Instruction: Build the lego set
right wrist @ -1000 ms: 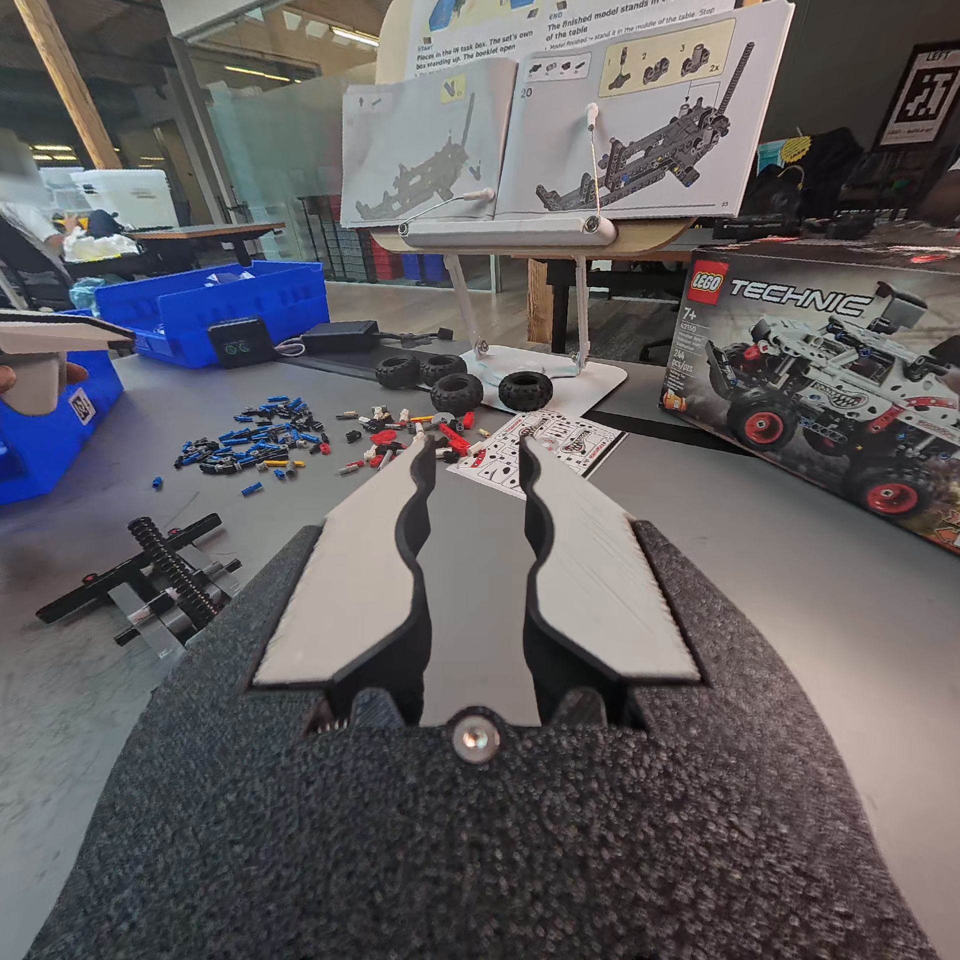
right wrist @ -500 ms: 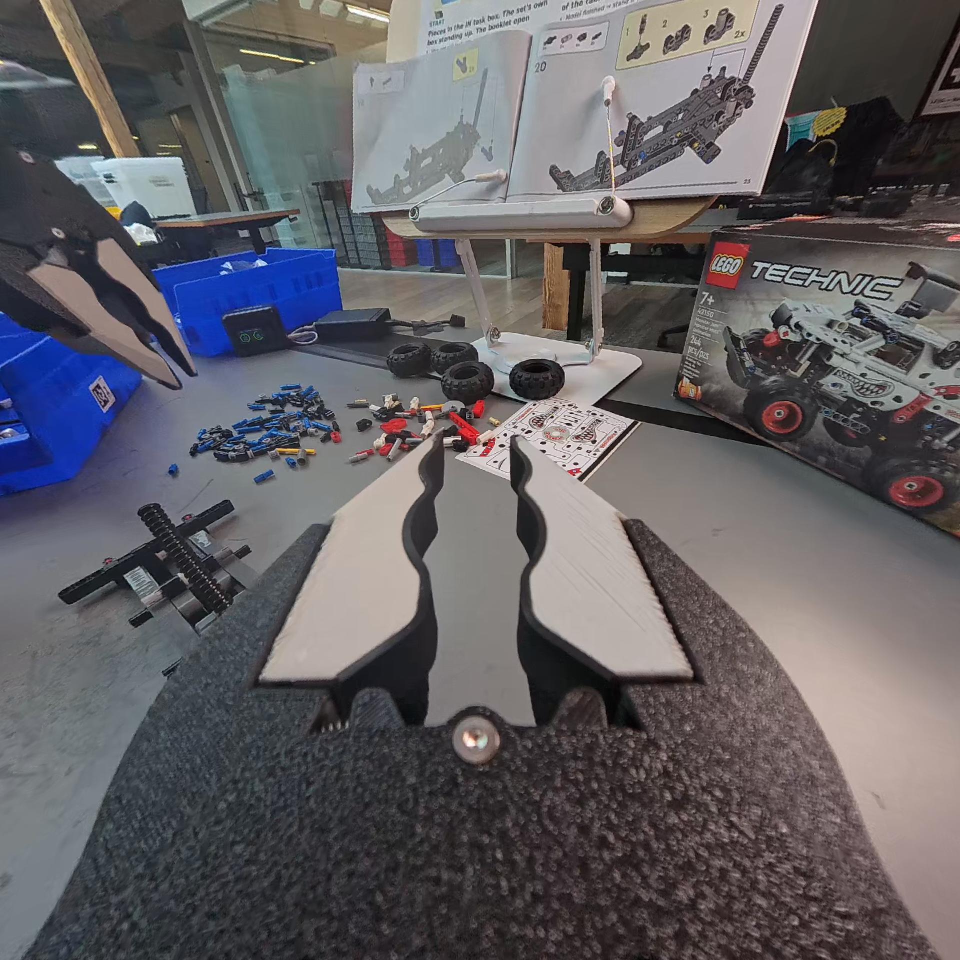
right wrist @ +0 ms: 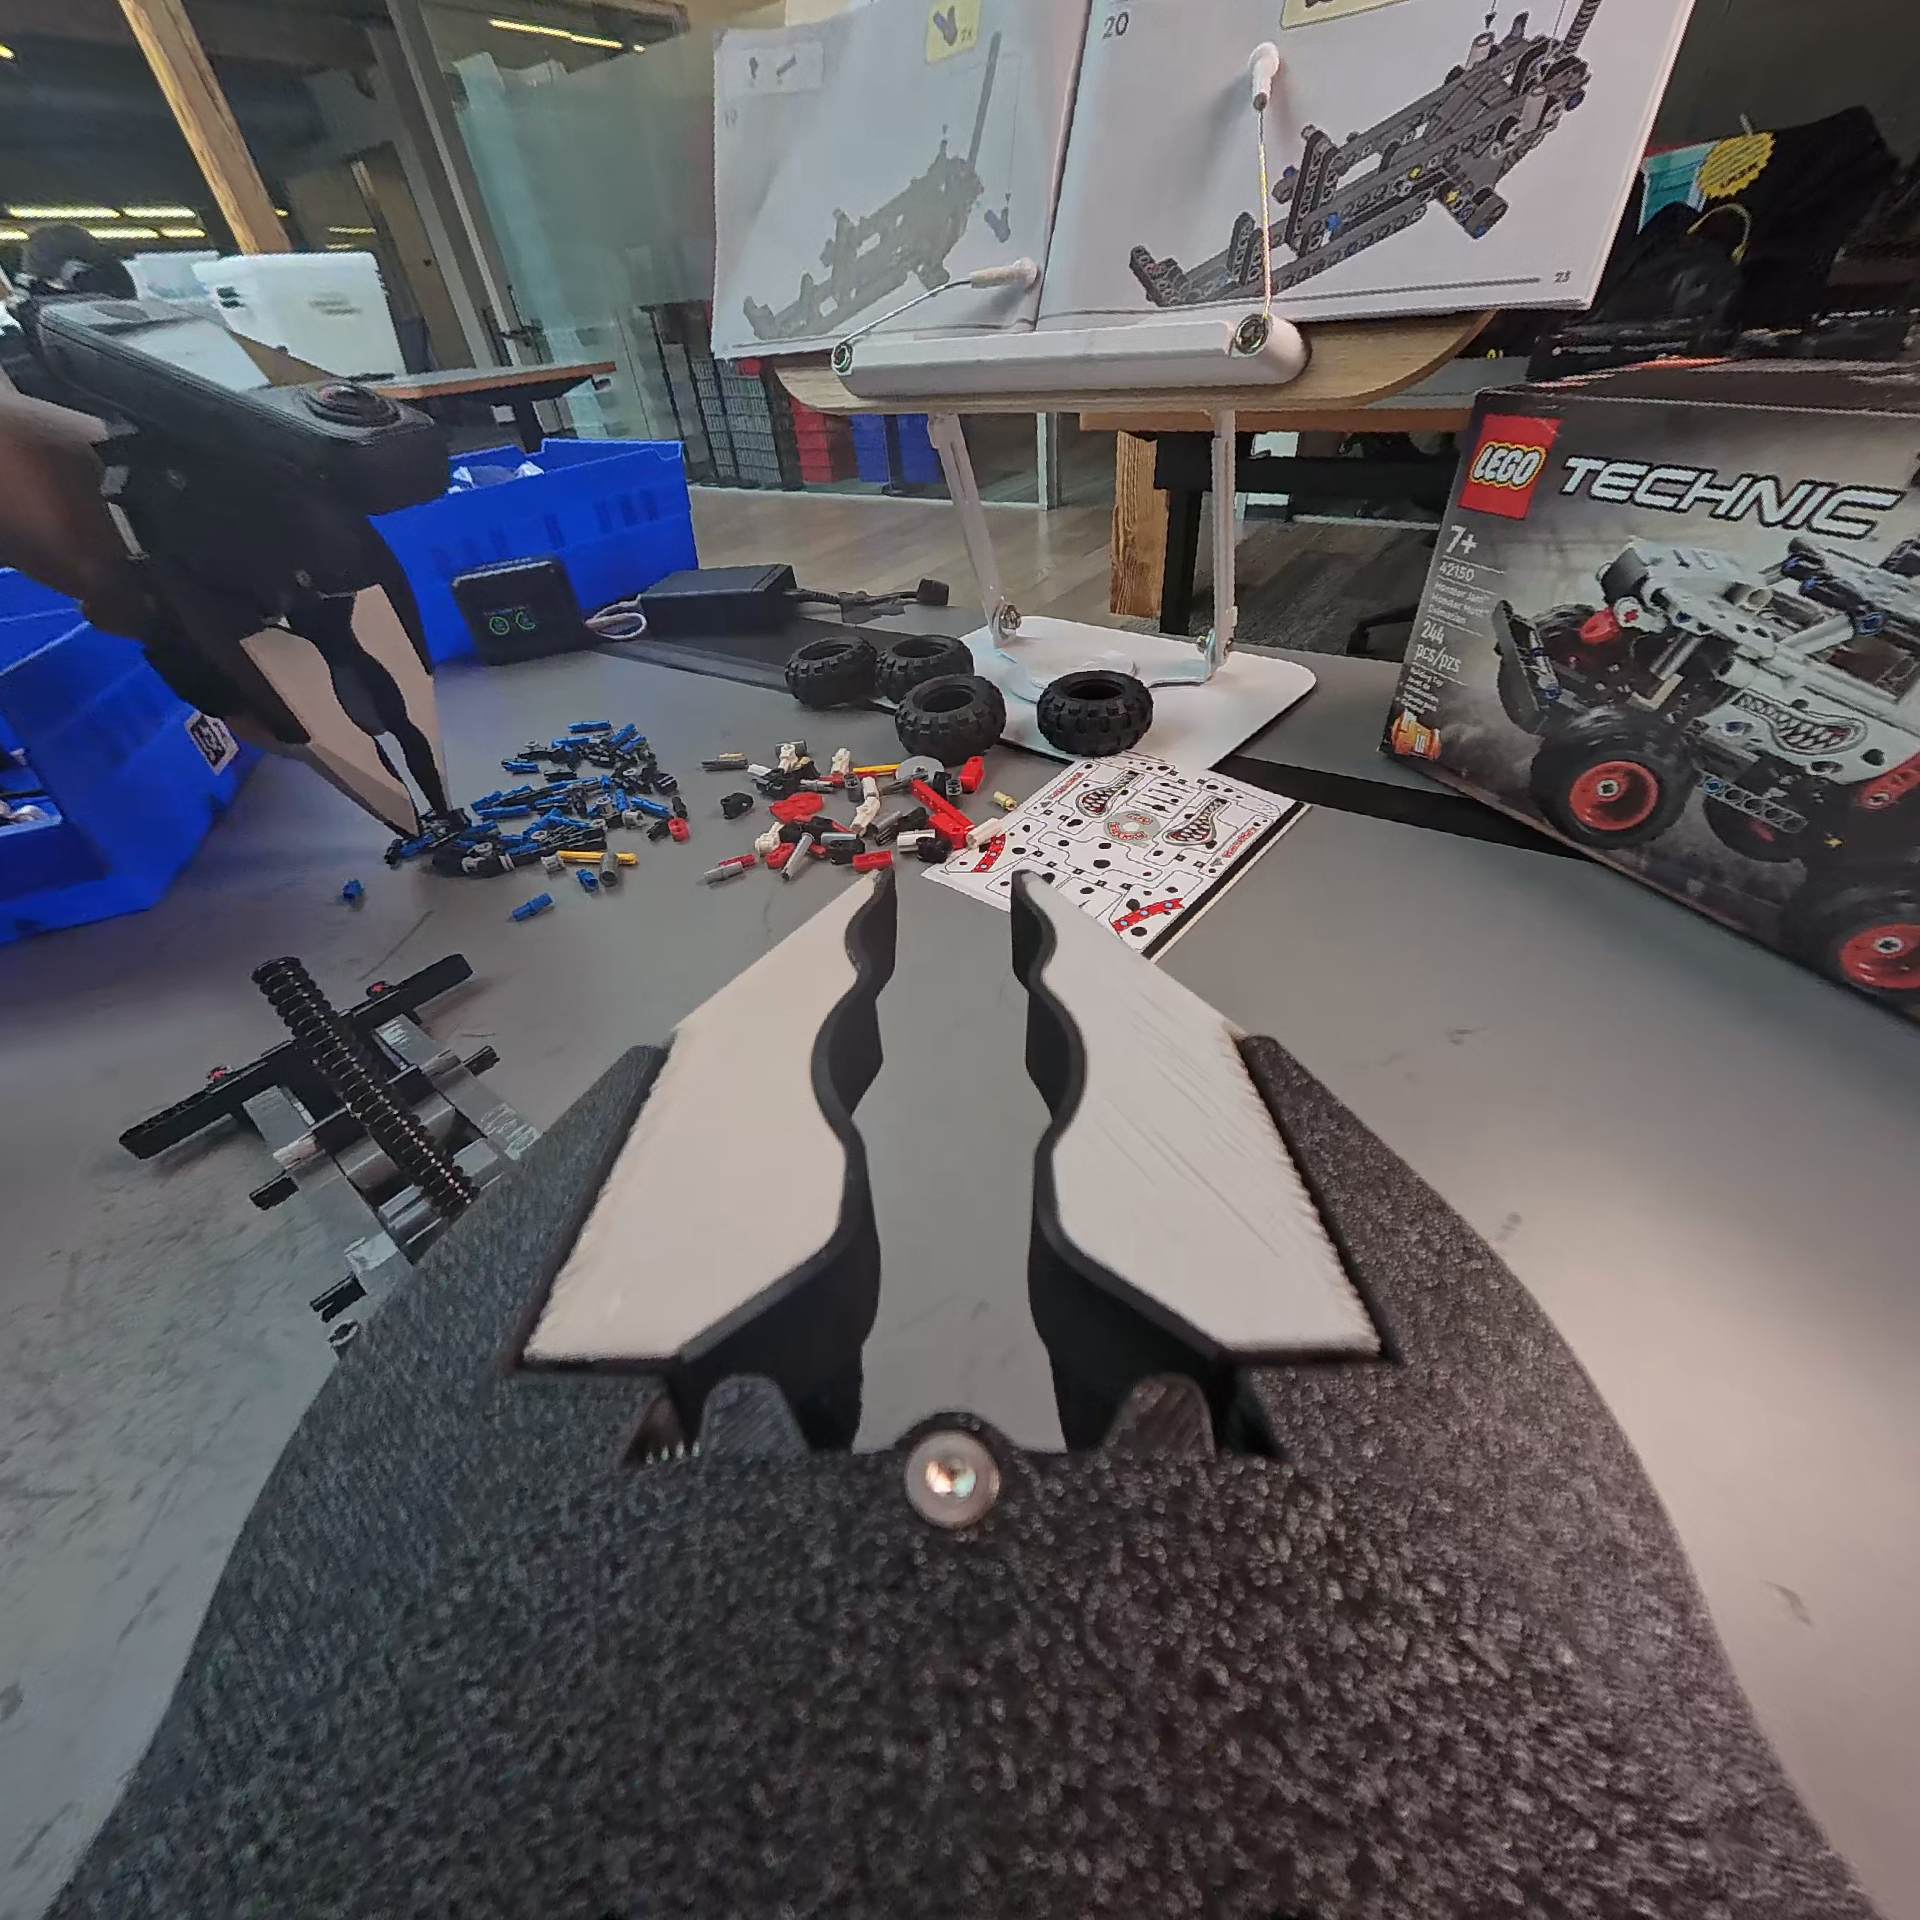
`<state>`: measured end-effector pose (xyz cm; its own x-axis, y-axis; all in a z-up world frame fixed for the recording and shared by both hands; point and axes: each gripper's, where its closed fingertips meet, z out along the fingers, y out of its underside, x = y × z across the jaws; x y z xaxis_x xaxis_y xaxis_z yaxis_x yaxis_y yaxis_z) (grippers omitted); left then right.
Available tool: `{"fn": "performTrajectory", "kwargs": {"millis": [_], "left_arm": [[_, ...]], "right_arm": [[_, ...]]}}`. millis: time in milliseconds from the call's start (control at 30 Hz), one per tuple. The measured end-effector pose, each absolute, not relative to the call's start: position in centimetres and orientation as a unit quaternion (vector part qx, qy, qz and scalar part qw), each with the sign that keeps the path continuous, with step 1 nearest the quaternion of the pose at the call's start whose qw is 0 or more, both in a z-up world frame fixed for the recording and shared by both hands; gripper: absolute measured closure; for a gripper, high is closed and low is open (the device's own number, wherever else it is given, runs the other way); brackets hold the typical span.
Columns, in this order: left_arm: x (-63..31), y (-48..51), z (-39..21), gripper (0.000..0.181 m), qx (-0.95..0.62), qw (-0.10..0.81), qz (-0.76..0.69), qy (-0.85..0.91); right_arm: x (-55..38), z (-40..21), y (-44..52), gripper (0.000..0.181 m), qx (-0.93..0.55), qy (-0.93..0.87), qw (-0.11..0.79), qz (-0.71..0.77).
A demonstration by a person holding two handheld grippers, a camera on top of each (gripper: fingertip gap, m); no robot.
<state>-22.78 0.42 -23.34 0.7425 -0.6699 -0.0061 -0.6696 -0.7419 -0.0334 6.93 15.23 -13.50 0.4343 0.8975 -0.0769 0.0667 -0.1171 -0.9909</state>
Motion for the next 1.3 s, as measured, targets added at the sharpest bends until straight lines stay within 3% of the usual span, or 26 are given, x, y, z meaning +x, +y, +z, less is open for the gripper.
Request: {"fn": "performTrajectory", "kwargs": {"millis": [533,933,1133,1300], "left_arm": [[-23.5,0.4,-23.4,0.171,-0.934,0.033,-0.006,0.357],[-22.1,0.1,-19.3,0.171,-0.912,0.130,-0.025,0.388],[-16.7,1.3,-15.7,0.171,-0.867,0.263,-0.051,0.421],[-9.6,1.8,-12.0,0.171,-0.797,0.388,-0.048,0.461]], "right_arm": [[6.9,-13.5,15.1,0.160,-0.643,-0.380,0.548,0.376],[6.9,-13.6,15.1,0.160,-0.642,-0.382,0.549,0.374],[5.9,-10.8,12.6,0.167,-0.586,-0.413,0.536,0.445],[1.2,-8.1,6.4,0.161,-0.527,-0.530,0.385,0.541]]}}
